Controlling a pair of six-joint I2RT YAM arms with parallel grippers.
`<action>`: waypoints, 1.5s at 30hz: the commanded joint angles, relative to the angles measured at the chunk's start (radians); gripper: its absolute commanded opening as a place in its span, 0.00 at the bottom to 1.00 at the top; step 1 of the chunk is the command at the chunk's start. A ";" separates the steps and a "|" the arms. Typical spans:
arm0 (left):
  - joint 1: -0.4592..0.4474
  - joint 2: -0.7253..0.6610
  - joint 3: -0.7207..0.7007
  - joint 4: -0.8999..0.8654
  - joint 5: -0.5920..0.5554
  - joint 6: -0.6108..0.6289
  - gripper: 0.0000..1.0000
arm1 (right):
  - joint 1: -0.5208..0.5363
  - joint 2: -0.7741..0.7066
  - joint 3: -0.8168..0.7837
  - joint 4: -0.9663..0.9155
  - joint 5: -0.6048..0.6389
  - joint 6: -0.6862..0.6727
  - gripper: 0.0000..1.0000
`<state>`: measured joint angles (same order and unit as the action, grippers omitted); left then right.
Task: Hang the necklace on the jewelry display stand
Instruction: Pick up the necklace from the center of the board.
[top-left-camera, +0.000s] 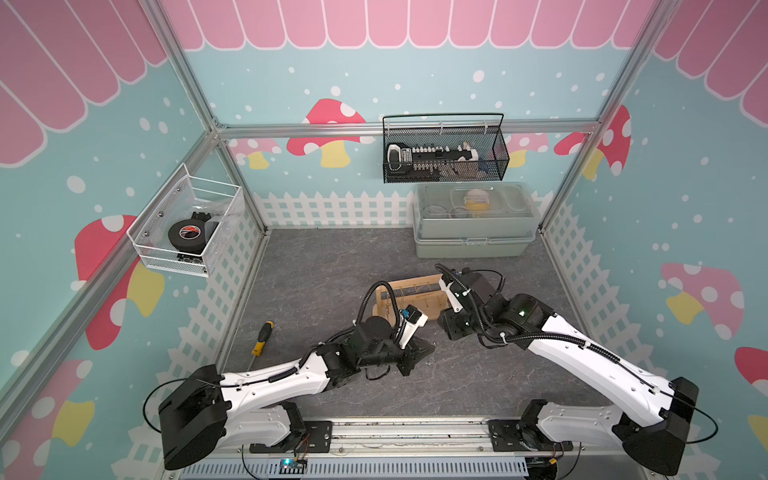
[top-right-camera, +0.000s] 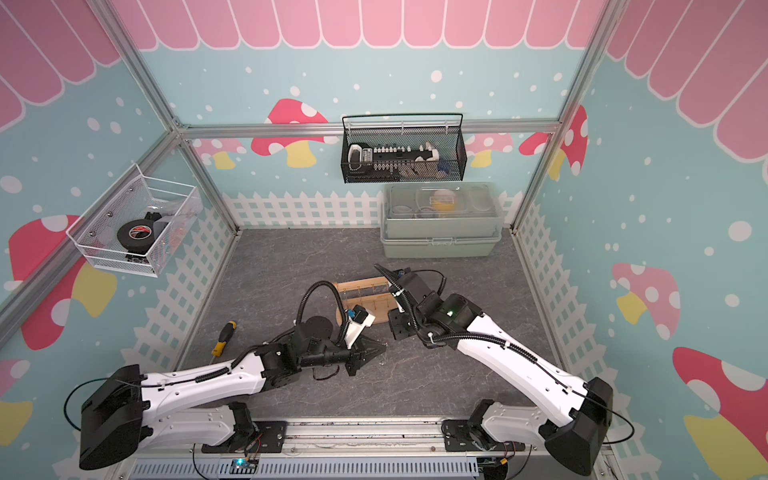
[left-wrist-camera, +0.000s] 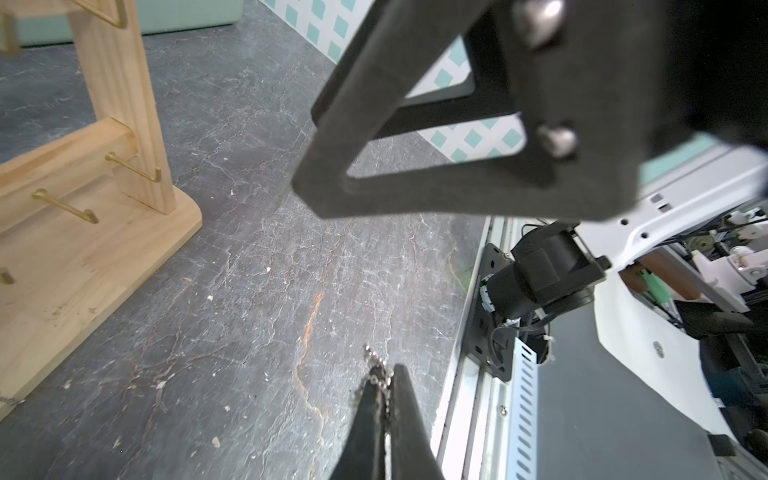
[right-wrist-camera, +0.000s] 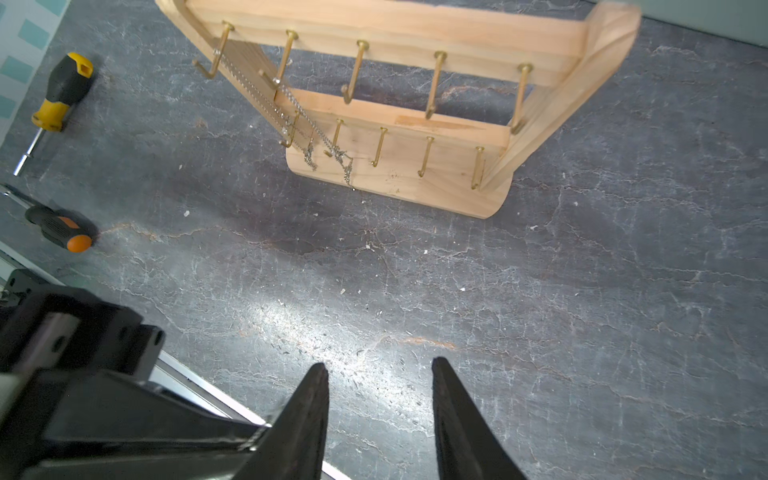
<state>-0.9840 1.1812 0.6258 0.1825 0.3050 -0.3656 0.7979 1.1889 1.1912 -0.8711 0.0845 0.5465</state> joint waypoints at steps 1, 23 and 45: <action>0.023 -0.064 0.007 -0.063 0.029 -0.027 0.00 | -0.034 -0.028 -0.016 0.015 -0.070 -0.060 0.41; 0.171 -0.178 0.113 -0.212 0.064 -0.088 0.00 | -0.034 -0.130 -0.269 0.505 -0.423 -0.063 0.32; 0.192 -0.174 0.130 -0.190 0.064 -0.117 0.00 | -0.013 -0.169 -0.350 0.650 -0.474 0.000 0.26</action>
<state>-0.7986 1.0168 0.7246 -0.0189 0.3634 -0.4690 0.7742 1.0321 0.8536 -0.2550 -0.3759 0.5293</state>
